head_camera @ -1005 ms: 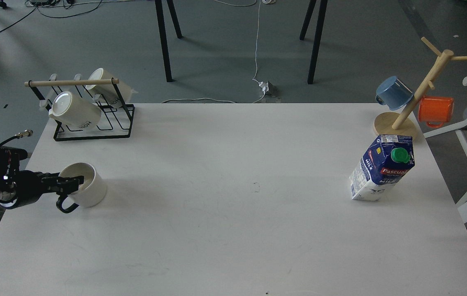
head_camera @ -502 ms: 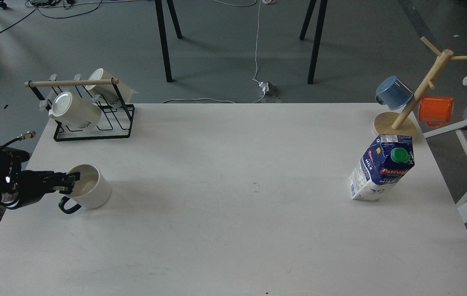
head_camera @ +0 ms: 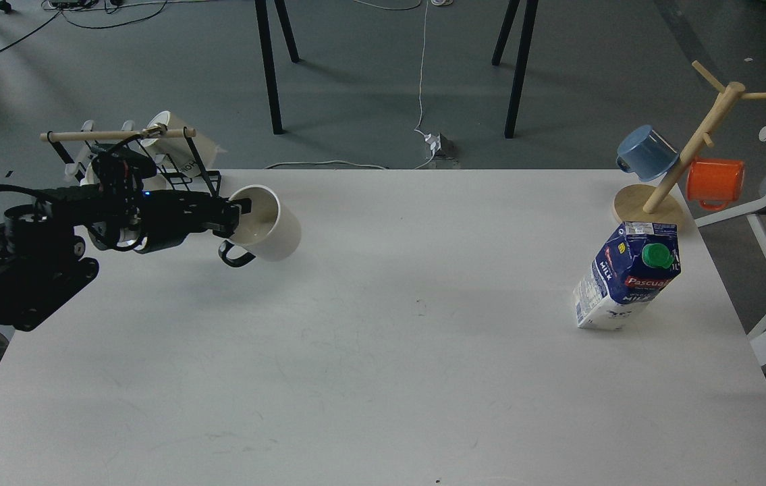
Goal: Place cup and milk with both arms
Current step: 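Carry the mug toward the table center and lower it with the left gripper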
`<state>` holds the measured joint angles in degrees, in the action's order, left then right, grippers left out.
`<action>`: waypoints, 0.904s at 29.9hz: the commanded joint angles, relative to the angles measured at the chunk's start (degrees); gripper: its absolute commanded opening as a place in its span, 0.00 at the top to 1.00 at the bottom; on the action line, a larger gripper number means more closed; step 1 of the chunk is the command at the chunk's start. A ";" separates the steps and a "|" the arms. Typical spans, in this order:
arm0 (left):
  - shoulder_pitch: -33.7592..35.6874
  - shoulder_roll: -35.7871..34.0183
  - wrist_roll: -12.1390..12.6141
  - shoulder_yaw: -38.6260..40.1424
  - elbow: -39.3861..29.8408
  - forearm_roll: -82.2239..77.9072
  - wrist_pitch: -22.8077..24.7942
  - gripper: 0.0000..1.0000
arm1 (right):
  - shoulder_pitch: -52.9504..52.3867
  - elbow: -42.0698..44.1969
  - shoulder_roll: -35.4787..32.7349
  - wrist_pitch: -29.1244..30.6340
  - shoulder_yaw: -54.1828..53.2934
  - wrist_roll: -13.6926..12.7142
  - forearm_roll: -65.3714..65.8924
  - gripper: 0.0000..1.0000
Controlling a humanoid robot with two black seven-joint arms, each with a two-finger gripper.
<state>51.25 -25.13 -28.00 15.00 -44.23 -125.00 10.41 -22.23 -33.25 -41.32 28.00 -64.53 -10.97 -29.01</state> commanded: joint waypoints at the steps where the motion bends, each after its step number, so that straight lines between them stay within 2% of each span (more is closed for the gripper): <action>1: 2.62 7.10 0.00 -4.36 0.19 0.00 0.32 0.99 | -0.36 1.52 0.10 0.00 0.02 -0.02 0.00 0.01; 5: 3.07 12.99 0.00 -7.26 0.98 0.00 0.32 0.99 | -0.62 1.61 0.10 0.00 0.02 0.07 0.00 0.01; 11: 2.63 17.74 0.00 -8.58 2.21 0.00 0.32 0.97 | -1.41 1.61 0.28 0.00 0.11 0.07 0.00 0.01; 15: 2.54 20.82 0.00 -9.73 5.64 0.00 0.05 0.96 | -1.50 1.52 0.28 0.00 0.20 0.07 0.00 0.01; 23: 0.43 21.44 0.00 -11.22 7.22 0.00 -0.21 0.94 | -2.03 1.34 0.19 0.00 0.11 -0.02 0.00 0.01; 27: 0.34 21.26 0.00 -11.22 7.22 0.00 -0.21 0.90 | -2.03 1.26 0.19 0.00 0.20 -0.02 0.00 0.01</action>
<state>51.66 -3.81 -28.00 3.80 -37.00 -125.01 10.20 -24.23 -31.91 -41.12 28.00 -64.33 -10.94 -29.00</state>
